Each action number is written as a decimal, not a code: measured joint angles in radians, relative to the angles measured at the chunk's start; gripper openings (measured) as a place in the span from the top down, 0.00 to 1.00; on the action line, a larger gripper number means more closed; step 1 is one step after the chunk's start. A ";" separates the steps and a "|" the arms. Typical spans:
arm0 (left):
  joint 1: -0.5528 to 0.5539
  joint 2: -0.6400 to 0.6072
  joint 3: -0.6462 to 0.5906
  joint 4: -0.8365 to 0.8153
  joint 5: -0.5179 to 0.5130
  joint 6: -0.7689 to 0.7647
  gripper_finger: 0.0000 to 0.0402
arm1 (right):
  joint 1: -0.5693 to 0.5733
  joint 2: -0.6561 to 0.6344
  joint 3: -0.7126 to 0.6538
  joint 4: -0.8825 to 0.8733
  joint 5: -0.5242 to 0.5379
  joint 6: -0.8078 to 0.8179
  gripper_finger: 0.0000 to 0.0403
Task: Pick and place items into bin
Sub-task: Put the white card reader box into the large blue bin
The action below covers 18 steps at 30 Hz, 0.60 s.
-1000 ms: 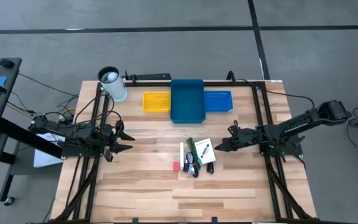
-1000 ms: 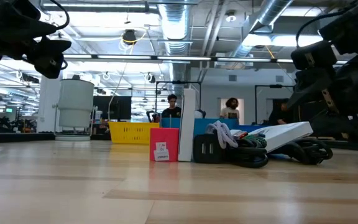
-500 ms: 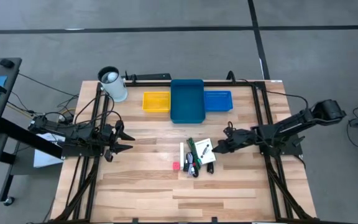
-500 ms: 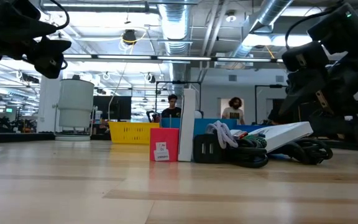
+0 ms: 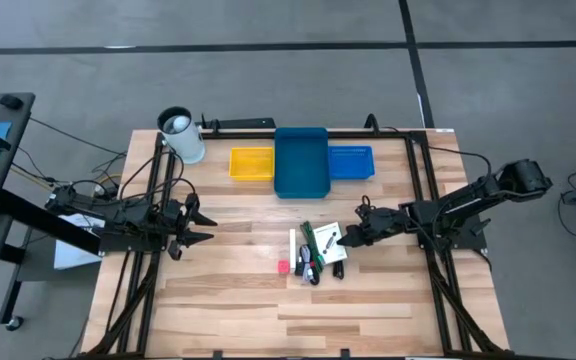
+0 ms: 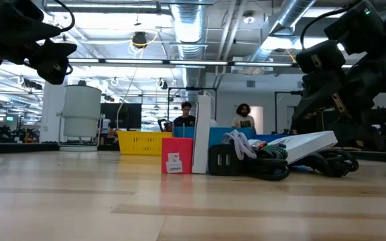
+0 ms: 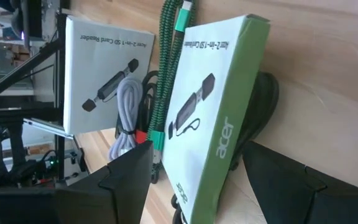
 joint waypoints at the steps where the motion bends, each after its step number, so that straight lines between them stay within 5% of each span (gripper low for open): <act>1: 0.000 0.000 0.000 0.000 0.000 0.000 0.60 | -0.001 0.000 0.000 0.000 0.000 0.000 0.39; 18: 0.000 0.000 0.000 0.000 0.000 0.000 0.60 | -0.038 0.000 0.000 -0.008 0.000 -0.044 0.39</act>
